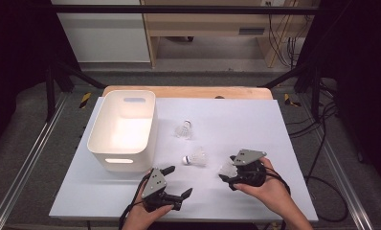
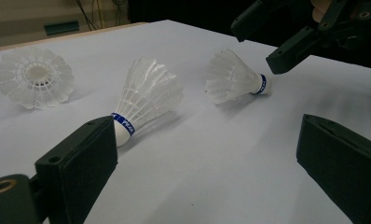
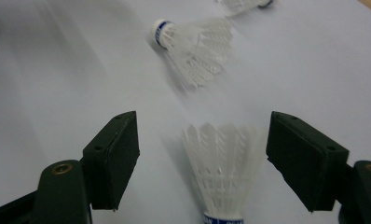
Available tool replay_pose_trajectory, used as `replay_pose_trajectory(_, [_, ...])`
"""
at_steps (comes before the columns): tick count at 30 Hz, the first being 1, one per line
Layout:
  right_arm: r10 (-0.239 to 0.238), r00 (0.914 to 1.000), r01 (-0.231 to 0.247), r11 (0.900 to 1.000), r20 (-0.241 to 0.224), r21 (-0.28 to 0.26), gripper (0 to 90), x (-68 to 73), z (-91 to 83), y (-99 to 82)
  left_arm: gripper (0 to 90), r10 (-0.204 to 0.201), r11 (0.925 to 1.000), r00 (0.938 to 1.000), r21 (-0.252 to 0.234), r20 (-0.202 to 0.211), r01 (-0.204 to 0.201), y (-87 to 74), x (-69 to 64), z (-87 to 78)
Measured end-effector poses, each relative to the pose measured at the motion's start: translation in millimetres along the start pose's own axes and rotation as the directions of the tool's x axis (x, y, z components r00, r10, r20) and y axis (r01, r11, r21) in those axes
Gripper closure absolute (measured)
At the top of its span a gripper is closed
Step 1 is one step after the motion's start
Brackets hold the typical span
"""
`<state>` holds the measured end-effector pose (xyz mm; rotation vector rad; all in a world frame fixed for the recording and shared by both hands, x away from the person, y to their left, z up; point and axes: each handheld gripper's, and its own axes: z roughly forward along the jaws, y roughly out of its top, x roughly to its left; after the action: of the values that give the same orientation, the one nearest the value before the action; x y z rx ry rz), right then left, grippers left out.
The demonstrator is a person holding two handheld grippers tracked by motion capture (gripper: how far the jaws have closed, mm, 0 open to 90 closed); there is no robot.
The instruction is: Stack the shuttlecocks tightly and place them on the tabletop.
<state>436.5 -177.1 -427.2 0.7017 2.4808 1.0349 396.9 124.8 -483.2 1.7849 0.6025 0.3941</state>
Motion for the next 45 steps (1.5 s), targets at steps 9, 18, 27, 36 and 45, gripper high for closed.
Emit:
replay_pose_trajectory(9, [-0.104,0.9938,0.106,0.9922,-0.04,0.066,31.0,8.4,18.5,25.7,5.2,0.001,1.0,1.0,0.006,-0.003,-0.001,-0.7,0.4,0.3])
replay_pose_trajectory(18, [-0.164,0.9838,0.174,0.9711,-0.072,0.163,44.3,1.9,32.8,31.8,5.2,-0.002,1.0,1.0,0.001,-0.003,0.002,-0.5,1.1,-0.3])
replay_pose_trajectory(27, [-0.164,0.983,0.177,0.9684,-0.083,0.176,46.4,-0.9,31.7,27.8,5.3,0.0,1.0,1.0,0.007,0.0,0.0,-0.7,0.8,0.5])
replay_pose_trajectory(36, [-0.136,0.9902,0.139,0.9808,-0.033,0.137,34.9,-3.8,26.7,27.2,5.3,-0.002,1.0,1.0,0.005,-0.003,0.002,-0.7,1.2,0.1])
replay_pose_trajectory(45, [-0.007,0.9998,0.004,0.9891,0.02,0.147,17.8,-11.7,21.3,4.4,5.3,-0.004,1.0,1.0,0.002,-0.002,0.004,-0.3,1.2,-0.1])
